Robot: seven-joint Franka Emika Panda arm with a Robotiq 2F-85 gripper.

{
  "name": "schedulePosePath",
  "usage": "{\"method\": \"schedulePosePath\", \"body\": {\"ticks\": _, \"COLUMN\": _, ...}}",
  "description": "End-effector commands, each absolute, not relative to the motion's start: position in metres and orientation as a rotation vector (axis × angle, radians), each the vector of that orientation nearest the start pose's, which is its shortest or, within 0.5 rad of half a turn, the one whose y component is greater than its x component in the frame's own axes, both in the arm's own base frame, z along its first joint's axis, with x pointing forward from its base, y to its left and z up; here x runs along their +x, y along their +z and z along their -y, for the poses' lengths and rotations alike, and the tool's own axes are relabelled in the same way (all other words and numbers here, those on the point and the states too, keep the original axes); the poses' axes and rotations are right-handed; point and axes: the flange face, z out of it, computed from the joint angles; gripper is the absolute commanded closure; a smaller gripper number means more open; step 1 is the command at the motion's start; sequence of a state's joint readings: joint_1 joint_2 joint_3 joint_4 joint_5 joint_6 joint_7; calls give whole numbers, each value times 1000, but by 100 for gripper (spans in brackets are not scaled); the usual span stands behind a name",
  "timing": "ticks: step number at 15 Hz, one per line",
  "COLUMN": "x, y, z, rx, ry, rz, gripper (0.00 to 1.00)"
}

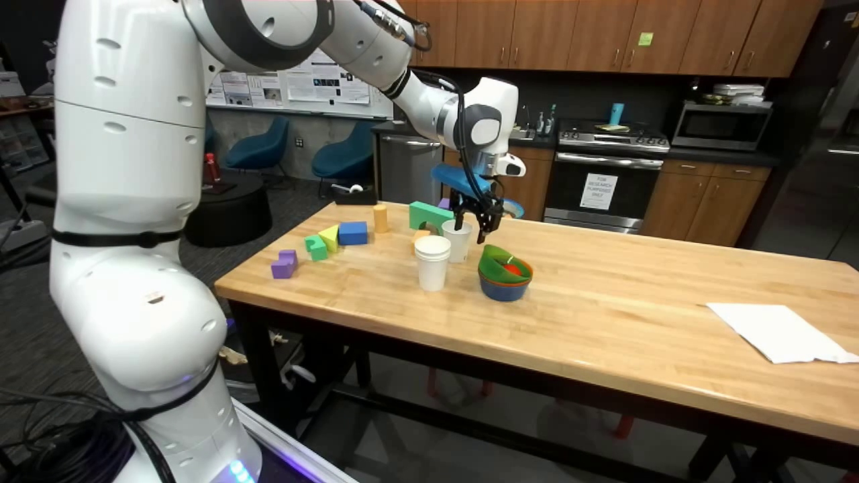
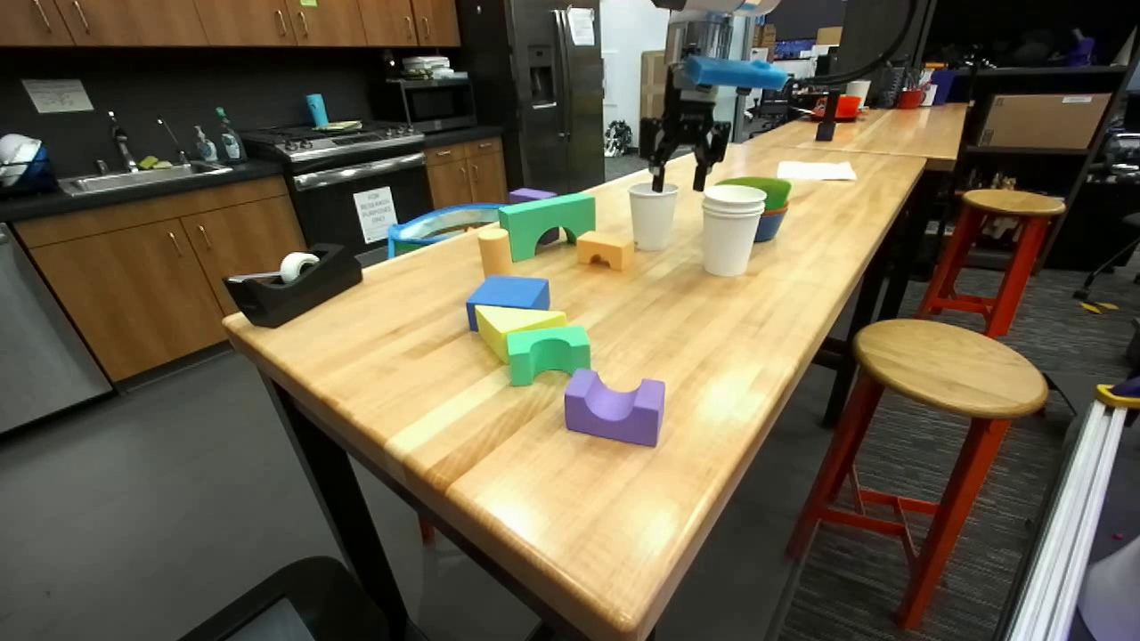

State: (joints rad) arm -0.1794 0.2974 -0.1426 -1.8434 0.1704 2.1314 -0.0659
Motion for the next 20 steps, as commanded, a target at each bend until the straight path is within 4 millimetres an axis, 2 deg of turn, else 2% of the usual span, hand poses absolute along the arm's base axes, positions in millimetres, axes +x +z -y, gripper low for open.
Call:
{"method": "schedulePosePath", "body": {"ticks": 1, "x": 604, "y": 371, "z": 186, "rx": -3002, "ry": -31, "rz": -540, "gripper": 52}}
{"method": "schedulePosePath", "body": {"ticks": 7, "x": 604, "y": 374, "z": 184, "rx": -3003, "ry": -38, "rz": -539, "gripper": 99}}
{"method": "schedulePosePath", "body": {"ticks": 15, "x": 597, "y": 390, "z": 167, "rx": -2985, "ry": 12, "rz": -455, "gripper": 99}}
{"method": "schedulePosePath", "body": {"ticks": 17, "x": 590, "y": 402, "z": 159, "rx": -2967, "ry": 45, "rz": -405, "gripper": 99}}
{"method": "schedulePosePath", "body": {"ticks": 20, "x": 572, "y": 431, "z": 147, "rx": -2952, "ry": 67, "rz": -307, "gripper": 99}}
